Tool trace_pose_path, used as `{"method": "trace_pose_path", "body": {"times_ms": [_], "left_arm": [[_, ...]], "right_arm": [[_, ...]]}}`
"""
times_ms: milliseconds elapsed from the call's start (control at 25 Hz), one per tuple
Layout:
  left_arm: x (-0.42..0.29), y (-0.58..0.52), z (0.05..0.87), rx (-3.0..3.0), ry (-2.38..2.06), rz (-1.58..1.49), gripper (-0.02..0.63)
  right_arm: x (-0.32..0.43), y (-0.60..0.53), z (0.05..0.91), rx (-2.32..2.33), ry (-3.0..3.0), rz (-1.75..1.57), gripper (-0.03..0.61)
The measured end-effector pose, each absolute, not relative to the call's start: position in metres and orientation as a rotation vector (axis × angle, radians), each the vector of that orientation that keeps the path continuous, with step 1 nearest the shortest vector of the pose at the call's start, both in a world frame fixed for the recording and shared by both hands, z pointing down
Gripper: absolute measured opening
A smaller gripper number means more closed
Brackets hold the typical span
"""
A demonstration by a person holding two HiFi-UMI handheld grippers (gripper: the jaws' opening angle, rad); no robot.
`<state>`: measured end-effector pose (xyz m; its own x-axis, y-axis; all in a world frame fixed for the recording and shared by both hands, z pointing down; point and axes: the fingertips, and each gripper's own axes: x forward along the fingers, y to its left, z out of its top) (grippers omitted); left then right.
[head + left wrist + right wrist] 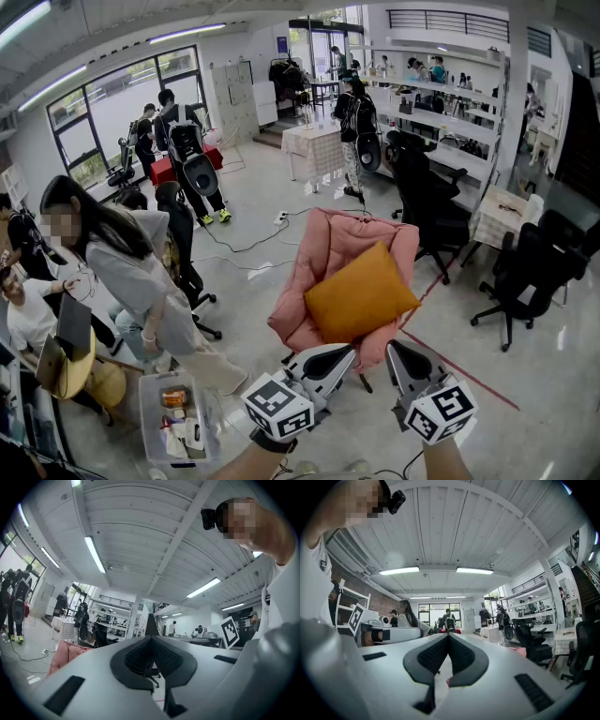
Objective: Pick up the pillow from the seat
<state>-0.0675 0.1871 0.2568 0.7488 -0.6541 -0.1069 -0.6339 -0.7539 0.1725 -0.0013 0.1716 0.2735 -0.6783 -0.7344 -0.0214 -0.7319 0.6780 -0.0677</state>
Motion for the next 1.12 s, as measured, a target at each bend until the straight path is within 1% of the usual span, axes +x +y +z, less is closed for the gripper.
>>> {"method": "trace_pose_path", "body": {"times_ms": [520,840,1120], "left_arm": [[-0.059,0.195,0.262,2.812,-1.029,-0.249,0.011],[-0.077,0.186,0.271,2.728,-1.134,-0.305,0.011],[-0.056,0.184,0.285,2.72,-1.129,-0.259,0.011]], "right_arm": [[0.005,0.182,0.272,-1.216,2.817,-0.105,0.015],[0.02,0.182,0.272,-1.12,2.735,-0.206,0.017],[0.034,0.175,0.277,-1.078,2.726,-0.231,0.018]]}}
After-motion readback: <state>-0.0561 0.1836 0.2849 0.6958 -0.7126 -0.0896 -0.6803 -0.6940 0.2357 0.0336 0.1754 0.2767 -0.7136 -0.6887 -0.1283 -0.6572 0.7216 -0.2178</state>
